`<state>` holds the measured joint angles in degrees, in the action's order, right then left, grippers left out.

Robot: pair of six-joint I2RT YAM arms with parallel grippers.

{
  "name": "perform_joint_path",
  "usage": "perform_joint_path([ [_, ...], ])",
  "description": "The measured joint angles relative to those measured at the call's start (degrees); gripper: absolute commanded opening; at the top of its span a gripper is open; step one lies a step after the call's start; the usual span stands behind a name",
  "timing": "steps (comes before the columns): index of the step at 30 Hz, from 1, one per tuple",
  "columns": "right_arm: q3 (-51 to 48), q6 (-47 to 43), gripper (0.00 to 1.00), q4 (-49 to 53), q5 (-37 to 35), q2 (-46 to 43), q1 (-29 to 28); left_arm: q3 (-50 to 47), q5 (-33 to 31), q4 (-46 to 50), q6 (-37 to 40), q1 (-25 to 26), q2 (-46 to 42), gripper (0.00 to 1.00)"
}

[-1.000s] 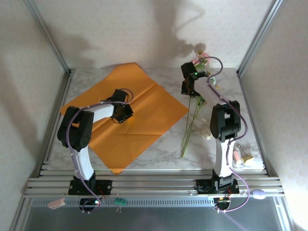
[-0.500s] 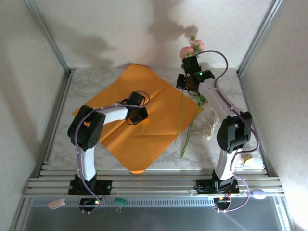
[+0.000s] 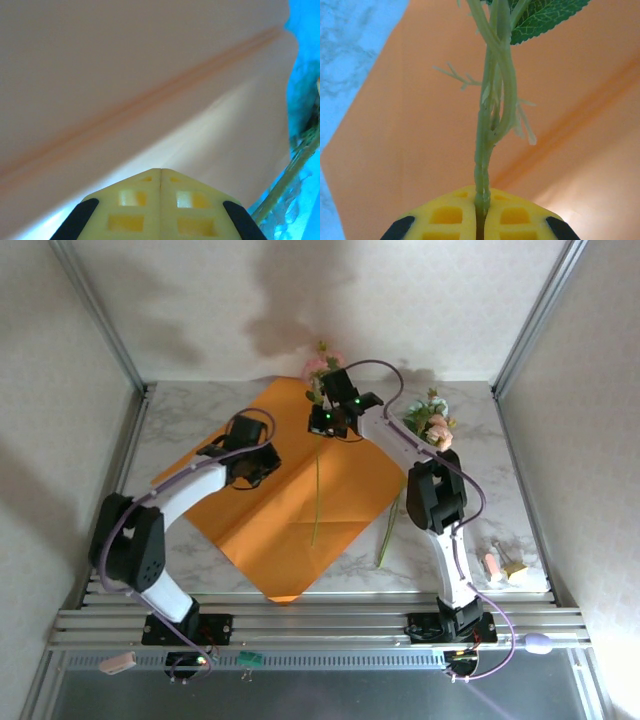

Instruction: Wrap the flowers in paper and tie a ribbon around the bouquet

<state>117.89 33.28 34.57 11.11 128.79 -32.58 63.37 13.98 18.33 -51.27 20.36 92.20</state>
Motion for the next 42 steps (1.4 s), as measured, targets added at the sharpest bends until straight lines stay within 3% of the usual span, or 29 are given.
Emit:
perform_joint_path([
  [8,10.82,5.03,0.00,-5.27,5.11,8.57,-2.32,-18.25,3.34,-4.00,-2.12,-1.55,0.48,0.00],
  [17,19.74,10.38,0.00,-9.94,8.70,17.84,-3.96,-26.25,5.16,-12.44,-3.67,-1.49,-4.46,0.00],
  [26,22.23,10.84,0.00,-9.68,9.60,24.57,-4.96,-25.29,5.01,-11.61,-2.58,-1.44,-3.87,0.00],
  [42,26.21,5.22,0.04,-1.40,9.49,26.60,-3.72,-21.49,4.42,-9.09,0.42,-1.42,-1.05,0.00],
])
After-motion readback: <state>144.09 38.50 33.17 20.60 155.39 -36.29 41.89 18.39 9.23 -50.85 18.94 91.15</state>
